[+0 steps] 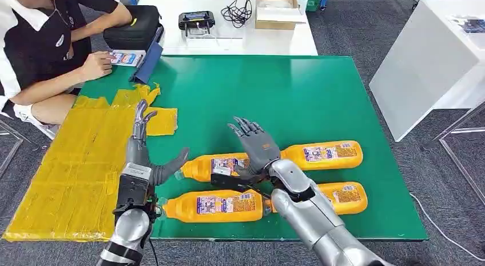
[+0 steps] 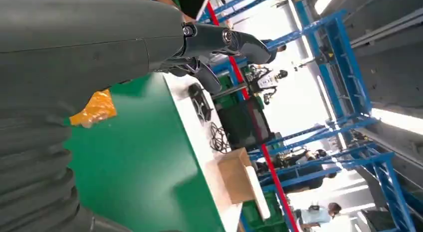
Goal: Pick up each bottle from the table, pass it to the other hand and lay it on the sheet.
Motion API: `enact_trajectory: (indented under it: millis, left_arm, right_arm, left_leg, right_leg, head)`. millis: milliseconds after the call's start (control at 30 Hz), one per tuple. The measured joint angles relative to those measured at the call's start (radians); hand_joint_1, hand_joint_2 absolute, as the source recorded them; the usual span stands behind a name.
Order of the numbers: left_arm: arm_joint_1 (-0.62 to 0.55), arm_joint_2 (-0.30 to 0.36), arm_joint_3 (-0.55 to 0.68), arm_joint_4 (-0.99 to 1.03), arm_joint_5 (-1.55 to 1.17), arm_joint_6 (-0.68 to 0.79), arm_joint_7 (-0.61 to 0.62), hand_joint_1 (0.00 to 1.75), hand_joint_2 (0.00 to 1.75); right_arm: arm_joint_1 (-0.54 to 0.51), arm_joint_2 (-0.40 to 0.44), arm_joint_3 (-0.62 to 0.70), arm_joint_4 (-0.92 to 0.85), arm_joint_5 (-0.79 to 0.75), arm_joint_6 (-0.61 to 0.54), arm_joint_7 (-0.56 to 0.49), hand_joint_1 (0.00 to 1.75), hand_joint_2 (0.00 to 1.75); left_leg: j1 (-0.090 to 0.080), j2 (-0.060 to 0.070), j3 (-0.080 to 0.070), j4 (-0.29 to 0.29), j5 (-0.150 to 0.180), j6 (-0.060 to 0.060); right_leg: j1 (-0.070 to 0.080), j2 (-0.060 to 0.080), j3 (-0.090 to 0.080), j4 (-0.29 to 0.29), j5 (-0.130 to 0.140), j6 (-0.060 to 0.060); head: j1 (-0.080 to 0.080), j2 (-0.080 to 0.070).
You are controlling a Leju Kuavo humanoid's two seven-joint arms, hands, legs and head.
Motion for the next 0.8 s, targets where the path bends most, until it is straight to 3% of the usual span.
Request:
enact_trajectory:
  millis: [400, 800]
  left_arm:
    - [-0.039, -0.006, -0.043, 0.056, 0.032, 0.006, 0.000, 0.00, 1.75]
    - [-0.079, -0.008, -0.086, 0.106, 0.056, 0.003, -0.022, 0.00, 1.75]
  right_arm:
    - [-0.053, 0.067, 0.007, 0.247, -0.074, 0.016, -0.032, 0.00, 1.75]
    - [-0.081, 0.094, 0.003, 0.379, -0.092, 0.024, -0.005, 0.00, 1.75]
  left_leg:
    - [0.000, 0.000, 0.000, 0.000, 0.000, 0.000]
    - [0.000, 0.001, -0.001, 0.000, 0.000, 0.000]
  right_leg:
    - [0.000, 0.000, -0.001, 0.000, 0.000, 0.000]
    - [0.000, 0.000, -0.001, 0.000, 0.000, 0.000]
  head:
    - [0.000, 0.000]
    - [0.000, 0.000]
